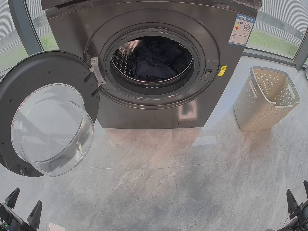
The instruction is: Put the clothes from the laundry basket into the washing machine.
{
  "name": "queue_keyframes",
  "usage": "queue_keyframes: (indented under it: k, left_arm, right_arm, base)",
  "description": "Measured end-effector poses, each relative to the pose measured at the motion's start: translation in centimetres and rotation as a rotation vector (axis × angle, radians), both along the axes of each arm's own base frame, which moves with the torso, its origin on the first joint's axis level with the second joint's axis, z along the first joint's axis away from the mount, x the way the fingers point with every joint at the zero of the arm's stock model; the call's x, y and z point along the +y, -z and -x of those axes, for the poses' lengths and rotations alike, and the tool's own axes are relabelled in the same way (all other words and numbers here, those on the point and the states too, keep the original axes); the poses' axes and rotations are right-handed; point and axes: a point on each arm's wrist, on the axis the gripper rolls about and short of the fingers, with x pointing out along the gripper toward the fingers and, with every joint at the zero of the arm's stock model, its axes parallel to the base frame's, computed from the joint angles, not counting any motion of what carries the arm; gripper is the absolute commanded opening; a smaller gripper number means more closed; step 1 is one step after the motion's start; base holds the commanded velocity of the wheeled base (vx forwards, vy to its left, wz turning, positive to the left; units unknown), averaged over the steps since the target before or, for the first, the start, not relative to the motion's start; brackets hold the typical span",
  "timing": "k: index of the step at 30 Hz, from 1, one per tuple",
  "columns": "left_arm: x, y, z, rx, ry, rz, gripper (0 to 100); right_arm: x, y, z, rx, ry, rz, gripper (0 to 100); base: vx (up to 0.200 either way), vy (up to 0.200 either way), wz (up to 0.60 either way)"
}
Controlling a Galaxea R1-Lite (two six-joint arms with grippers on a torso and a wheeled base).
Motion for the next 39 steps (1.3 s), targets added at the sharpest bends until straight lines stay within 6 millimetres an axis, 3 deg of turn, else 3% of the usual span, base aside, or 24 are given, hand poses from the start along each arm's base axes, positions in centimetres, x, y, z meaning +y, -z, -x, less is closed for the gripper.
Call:
queue_keyframes:
  k: [10, 21, 33, 39]
  left_arm:
    - [0.3, 0.4, 0.7, -0.036, -0.288, -0.043, 100]
    - [-0.3, 1.2, 1.1, -0.035, -0.094, -0.091, 100]
    - [-0.3, 1.3, 1.2, -0.035, -0.106, -0.060, 100]
    - [-0.3, 1.3, 1.2, -0.035, -0.100, -0.076, 100]
  right_arm:
    - [0.1, 0.3, 0.4, -0.026, -0.017, 0.034, 100]
    - [0.2, 0.4, 0.5, -0.028, -0.049, 0.057, 100]
    - [0.2, 0.4, 0.5, -0.028, -0.052, 0.058, 100]
    - [0.2, 0.4, 0.5, -0.028, -0.051, 0.057, 100]
  base:
    - [0.000, 0.000, 0.00]
    - [0.000, 0.055, 0.00]
    - [0.000, 0.200, 0.00]
    - [-0.100, 0.000, 0.00]
